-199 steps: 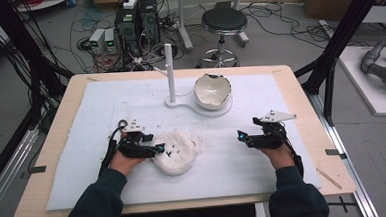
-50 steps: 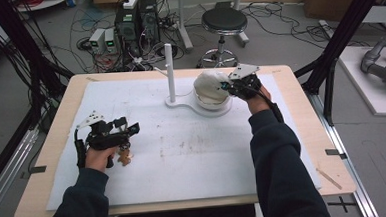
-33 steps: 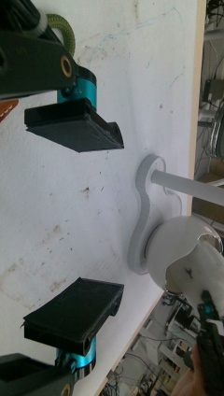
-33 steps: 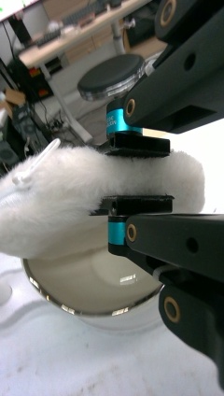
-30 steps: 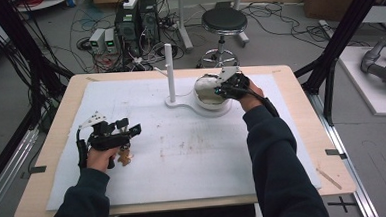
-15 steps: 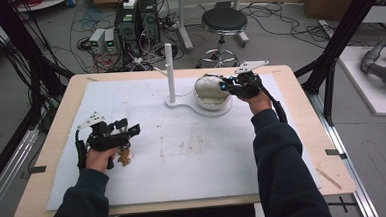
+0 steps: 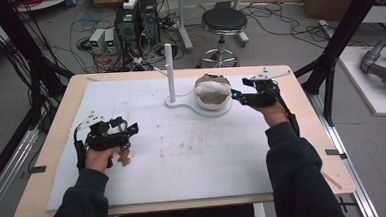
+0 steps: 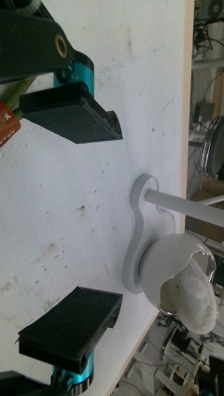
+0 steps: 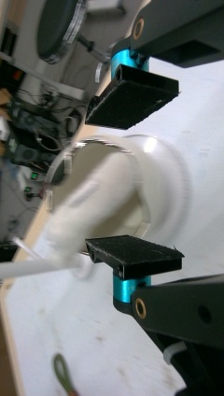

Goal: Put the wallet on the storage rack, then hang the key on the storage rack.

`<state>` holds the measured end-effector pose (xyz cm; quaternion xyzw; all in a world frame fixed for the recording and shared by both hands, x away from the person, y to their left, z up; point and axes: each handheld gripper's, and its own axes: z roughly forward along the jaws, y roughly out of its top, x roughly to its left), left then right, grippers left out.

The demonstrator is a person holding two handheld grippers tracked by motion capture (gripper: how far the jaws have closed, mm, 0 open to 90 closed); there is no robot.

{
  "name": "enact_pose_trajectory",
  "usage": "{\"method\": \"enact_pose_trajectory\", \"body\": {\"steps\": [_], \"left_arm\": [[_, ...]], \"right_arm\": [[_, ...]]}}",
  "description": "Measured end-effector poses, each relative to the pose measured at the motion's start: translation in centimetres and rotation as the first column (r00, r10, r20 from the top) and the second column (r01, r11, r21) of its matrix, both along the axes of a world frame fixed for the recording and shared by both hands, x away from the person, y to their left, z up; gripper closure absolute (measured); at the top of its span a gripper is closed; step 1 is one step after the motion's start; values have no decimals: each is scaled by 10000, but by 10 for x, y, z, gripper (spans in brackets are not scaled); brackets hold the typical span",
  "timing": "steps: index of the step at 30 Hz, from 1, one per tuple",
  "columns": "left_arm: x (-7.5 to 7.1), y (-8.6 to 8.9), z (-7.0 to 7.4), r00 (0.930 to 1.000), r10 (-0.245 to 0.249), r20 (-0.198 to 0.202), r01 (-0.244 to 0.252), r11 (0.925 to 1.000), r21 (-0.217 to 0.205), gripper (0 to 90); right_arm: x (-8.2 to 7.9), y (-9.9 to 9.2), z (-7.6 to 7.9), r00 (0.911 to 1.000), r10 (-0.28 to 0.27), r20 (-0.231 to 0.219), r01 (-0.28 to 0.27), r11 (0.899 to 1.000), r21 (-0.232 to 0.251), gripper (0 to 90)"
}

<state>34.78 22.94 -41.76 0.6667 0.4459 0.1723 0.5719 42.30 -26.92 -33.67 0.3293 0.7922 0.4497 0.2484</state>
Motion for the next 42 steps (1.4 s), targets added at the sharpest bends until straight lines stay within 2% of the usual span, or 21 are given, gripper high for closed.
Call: {"method": "enact_pose_trajectory", "body": {"steps": [1, 2, 5, 6, 7, 10, 11, 12, 13, 14, 18, 21, 25, 31, 35, 37, 39, 42], "left_arm": [[0, 0, 0, 10000, -53, -14, 53, 10000, 44, 183], [0, 0, -1, 10000, -65, -9, 65, 10000, 35, 183], [-1, 0, -1, 10000, -75, 59, 75, 9999, 76, 183], [-1, 0, -1, 9999, -88, 99, 87, 9999, 81, 184], [-2, 0, -1, 9999, -77, 106, 76, 9999, 134, 184], [-2, 1, -1, 9999, -30, 142, 28, 9999, 122, 183], [-2, 2, -1, 9999, -13, 162, 10, 9999, 154, 183], [-2, 2, 0, 9999, -46, 153, 43, 9998, 199, 183], [-3, 2, 0, 9998, -111, 168, 107, 9997, 241, 184], [-3, 1, 0, 9998, -102, 185, 97, 9997, 242, 183], [-4, 0, 0, 9998, -152, 140, 147, 9993, 336, 185], [-3, -2, -2, 9997, -236, 91, 232, 9988, 424, 185], [-3, -1, -3, 9997, -242, 24, 241, 9988, 421, 185], [-3, 3, -3, 9999, 12, -159, -6, 9992, 406, 185], [-5, 8, -3, 9983, 340, -464, -309, 9973, 670, 185], [-7, 8, -3, 9958, 634, -664, -552, 9914, 1187, 185], [-10, 9, -4, 9905, 1038, -906, -857, 9790, 1848, 196], [-12, 10, -7, 9818, 1451, -1229, -1126, 9645, 2390, 224]], "right_arm": [[-14, -9, -6, 9998, -166, -49, 167, 9998, 59, 306], [-14, -9, -6, 9998, -166, -49, 167, 9998, 59, 306], [-32, -21, -19, 9969, -450, -642, 469, 9985, 295, 290], [-43, -27, -29, 9938, -584, -950, 615, 9977, 296, 286], [-43, -27, -29, 9938, -584, -950, 615, 9977, 296, 286], [-56, -32, -50, 9893, -707, -1277, 750, 9968, 286, 271], [-56, -32, -50, 9893, -707, -1277, 750, 9968, 286, 271], [-59, -34, -58, 9865, -733, -1463, 818, 9952, 536, 271], [-59, -34, -58, 9865, -733, -1463, 818, 9952, 536, 271], [-60, -34, -65, 9816, -823, -1726, 937, 9938, 592, 271], [-62, -34, -67, 9819, -782, -1725, 887, 9946, 541, 271], [-65, -36, -63, 9854, -817, -1496, 925, 9935, 666, 275], [-69, -39, -62, 9850, -1047, -1370, 1152, 9908, 709, 275], [-70, -42, -64, 9825, -1222, -1404, 1335, 9883, 740, 275], [-71, -41, -65, 9830, -1199, -1387, 1297, 9895, 637, 275], [-71, -41, -66, 9828, -1189, -1412, 1289, 9896, 638, 275], [-70, -41, -66, 9830, -1193, -1394, 1285, 9899, 593, 275], [-70, -39, -68, 9835, -1140, -1408, 1214, 9916, 451, 275]]}}
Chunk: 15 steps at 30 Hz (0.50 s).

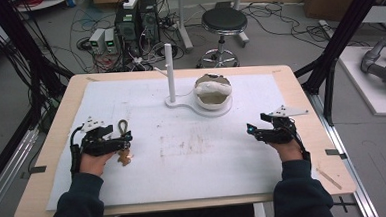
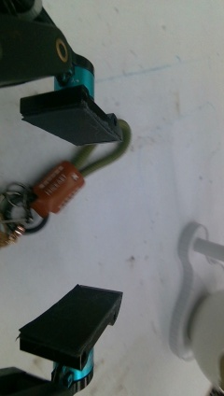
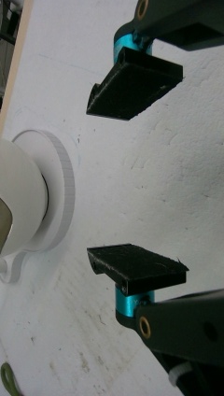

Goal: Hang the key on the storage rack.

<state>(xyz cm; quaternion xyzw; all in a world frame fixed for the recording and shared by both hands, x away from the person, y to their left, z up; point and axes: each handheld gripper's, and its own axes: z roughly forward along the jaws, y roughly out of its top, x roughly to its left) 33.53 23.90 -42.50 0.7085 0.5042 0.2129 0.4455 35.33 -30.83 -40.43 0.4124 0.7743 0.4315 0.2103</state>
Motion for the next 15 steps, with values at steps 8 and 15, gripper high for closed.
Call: {"method": "enact_pose_trajectory", "body": {"steps": [8, 15], "left_arm": [[0, -3, -12, 9931, 534, -1046, -490, 9978, 442, 357], [10, -15, -20, 9867, 1274, -1007, -1166, 9874, 1069, 415]], "right_arm": [[-2, 4, -3, 9996, 293, -36, -294, 9988, -404, 275], [-1, 5, -4, 9993, 363, -59, -365, 9985, -402, 275]]}}
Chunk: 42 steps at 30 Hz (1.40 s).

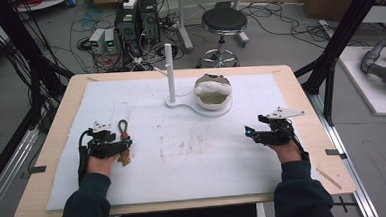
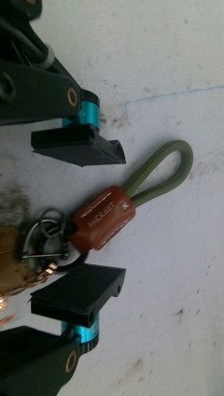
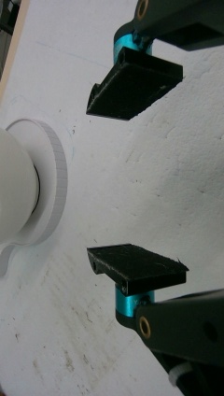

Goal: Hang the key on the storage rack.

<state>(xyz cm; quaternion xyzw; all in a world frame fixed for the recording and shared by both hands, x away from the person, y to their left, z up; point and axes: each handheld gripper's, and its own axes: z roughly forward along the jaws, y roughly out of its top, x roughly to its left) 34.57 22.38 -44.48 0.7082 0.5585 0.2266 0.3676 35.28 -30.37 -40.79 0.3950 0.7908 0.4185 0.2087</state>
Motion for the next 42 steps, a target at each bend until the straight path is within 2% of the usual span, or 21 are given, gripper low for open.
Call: {"method": "enact_pose_trajectory", "body": {"steps": [3, 4, 6, 8, 9, 11, 13, 16, 19, 23, 25, 28, 32, 35, 37, 39, 40, 42], "left_arm": [[6, -10, -4, 9996, 167, -217, -155, 9982, 571, 438], [6, -13, -4, 9997, 176, -166, -162, 9966, 809, 438], [6, -14, -4, 9994, 293, -198, -275, 9959, 862, 446], [6, -15, -3, 9991, 392, -189, -372, 9946, 964, 512], [5, -16, -3, 9995, 249, -174, -230, 9948, 996, 570], [4, -18, -3, 9998, 172, -128, -157, 9941, 1076, 580], [5, -16, -2, 9996, 200, -199, -183, 9965, 814, 594], [4, -11, 0, 9993, 93, -368, -68, 9978, 662, 620], [4, -5, 2, 9992, 74, -396, -77, 10000, -58, 631], [1, 3, 8, 10000, -20, 12, 21, 9950, -1000, 655], [-2, 6, 12, 9988, -230, 424, 289, 9890, -1451, 695], [-3, 6, 16, 9976, -448, 524, 516, 9893, -1366, 699], [-3, 3, 15, 9946, -901, 517, 968, 9846, -1455, 707], [-2, -3, 14, 9912, -1205, 554, 1271, 9825, -1362, 708], [-1, -8, 12, 9896, -1370, 440, 1412, 9836, -1119, 708], [1, -14, 8, 9867, -1618, 137, 1624, 9837, -769, 705], [1, -17, 7, 9869, -1613, 98, 1616, 9845, -684, 702], [1, -22, 6, 9903, -1389, 72, 1390, 9900, -255, 677]], "right_arm": [[0, 1, -1, 10000, 45, -4, -45, 9999, -108, 275], [0, 1, -1, 10000, 45, -4, -45, 9999, -108, 275], [-1, 1, -1, 10000, -11, -45, 10, 10000, -52, 275], [0, -1, -1, 10000, 52, -22, -52, 10000, -4, 274], [0, 0, -1, 9999, 121, 9, -121, 9999, 9, 275], [0, 0, -1, 9998, 159, 78, -159, 9999, 3, 274], [-1, 0, 0, 9997, 199, 103, -200, 9998, 74, 274], [-1, 0, 0, 9998, 209, 79, -210, 9997, 108, 274], [-1, -1, 0, 9997, 224, 109, -225, 9997, 128, 274], [0, -2, 0, 9997, 225, 88, -226, 9995, 205, 275], [1, -3, -1, 9997, 213, 73, -215, 9995, 227, 275], [1, -3, -1, 9998, 216, 54, -218, 9994, 257, 275], [2, -3, -1, 9998, 198, 7, -198, 9993, 315, 274], [3, -3, -1, 9998, 189, 4, -189, 9993, 323, 275], [3, -4, -2, 9998, 187, 8, -187, 9993, 319, 275], [3, -4, -2, 9998, 178, -27, -177, 9994, 297, 275], [3, -4, -2, 9998, 183, -18, -183, 9994, 287, 275], [3, -4, -2, 9998, 183, -30, -182, 9994, 309, 275]]}}
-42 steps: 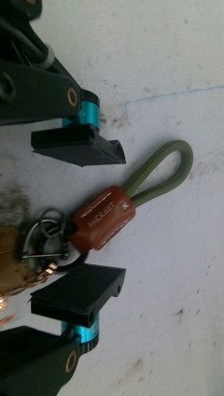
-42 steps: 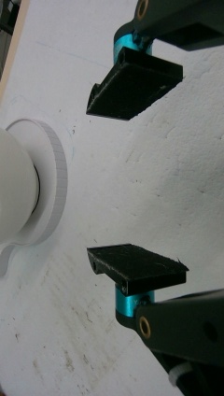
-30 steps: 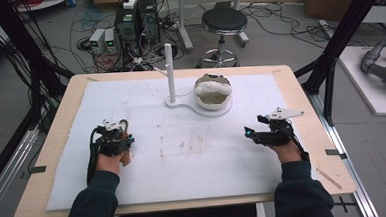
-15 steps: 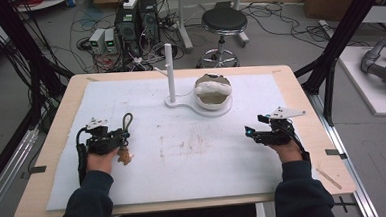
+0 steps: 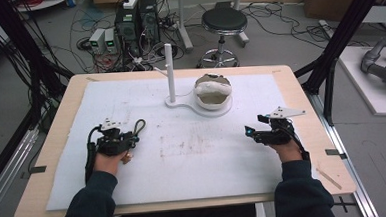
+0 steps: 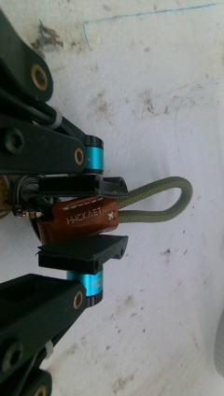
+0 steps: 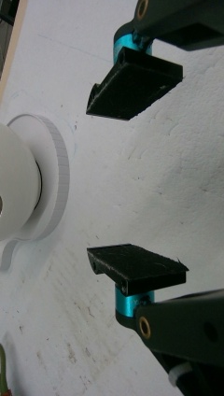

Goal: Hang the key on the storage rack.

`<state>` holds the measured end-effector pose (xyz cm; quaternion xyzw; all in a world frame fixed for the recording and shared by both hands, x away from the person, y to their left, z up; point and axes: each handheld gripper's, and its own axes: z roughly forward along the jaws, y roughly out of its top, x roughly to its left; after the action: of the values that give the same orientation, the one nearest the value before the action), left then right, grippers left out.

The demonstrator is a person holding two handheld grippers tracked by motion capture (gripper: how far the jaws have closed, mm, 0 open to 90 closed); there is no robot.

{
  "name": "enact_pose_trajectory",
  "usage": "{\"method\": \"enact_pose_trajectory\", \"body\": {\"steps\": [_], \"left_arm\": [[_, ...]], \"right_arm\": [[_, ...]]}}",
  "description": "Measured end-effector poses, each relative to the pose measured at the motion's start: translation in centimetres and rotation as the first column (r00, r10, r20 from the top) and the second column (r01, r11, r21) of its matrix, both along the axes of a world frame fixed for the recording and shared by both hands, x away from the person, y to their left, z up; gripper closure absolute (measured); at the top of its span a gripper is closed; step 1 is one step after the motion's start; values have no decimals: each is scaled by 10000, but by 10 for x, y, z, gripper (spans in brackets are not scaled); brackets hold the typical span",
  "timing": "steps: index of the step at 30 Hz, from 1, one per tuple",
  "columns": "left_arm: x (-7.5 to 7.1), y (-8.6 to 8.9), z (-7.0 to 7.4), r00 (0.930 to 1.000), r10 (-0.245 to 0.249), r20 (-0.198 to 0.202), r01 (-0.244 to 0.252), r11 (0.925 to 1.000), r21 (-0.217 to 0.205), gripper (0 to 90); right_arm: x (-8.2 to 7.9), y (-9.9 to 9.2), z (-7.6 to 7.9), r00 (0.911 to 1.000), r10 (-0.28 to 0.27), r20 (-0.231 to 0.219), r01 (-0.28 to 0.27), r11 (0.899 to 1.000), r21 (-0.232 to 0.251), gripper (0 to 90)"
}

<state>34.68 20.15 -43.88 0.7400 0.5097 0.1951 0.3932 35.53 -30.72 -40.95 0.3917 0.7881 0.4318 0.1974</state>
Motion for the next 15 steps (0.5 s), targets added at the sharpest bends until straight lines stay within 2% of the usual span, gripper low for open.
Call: {"method": "enact_pose_trajectory", "body": {"steps": [2, 3, 8, 9, 10, 15], "left_arm": [[1, -5, -6, 9997, 134, -206, -121, 9981, 609, 594], [0, -6, -10, 9997, 187, -129, -177, 9969, 764, 515], [0, -8, -10, 9996, 288, -18, -284, 9939, 1068, 564], [0, -7, -10, 9998, 173, 67, -180, 9931, 1157, 624], [0, -7, -10, 9999, 156, 31, -159, 9935, 1125, 692], [1, -4, -8, 9999, 161, -44, -157, 9965, 816, 717]], "right_arm": [[0, 0, 0, 10000, 19, 8, -19, 10000, -12, 275], [0, 0, 0, 10000, 33, 10, -33, 10000, -38, 275], [0, 0, -1, 10000, 64, 2, -64, 10000, -50, 275], [0, 0, -1, 10000, 65, -9, -65, 10000, -59, 275], [0, 1, -1, 10000, 70, -31, -70, 10000, -31, 275], [0, 1, 0, 10000, 84, 10, -84, 10000, 6, 275]]}}
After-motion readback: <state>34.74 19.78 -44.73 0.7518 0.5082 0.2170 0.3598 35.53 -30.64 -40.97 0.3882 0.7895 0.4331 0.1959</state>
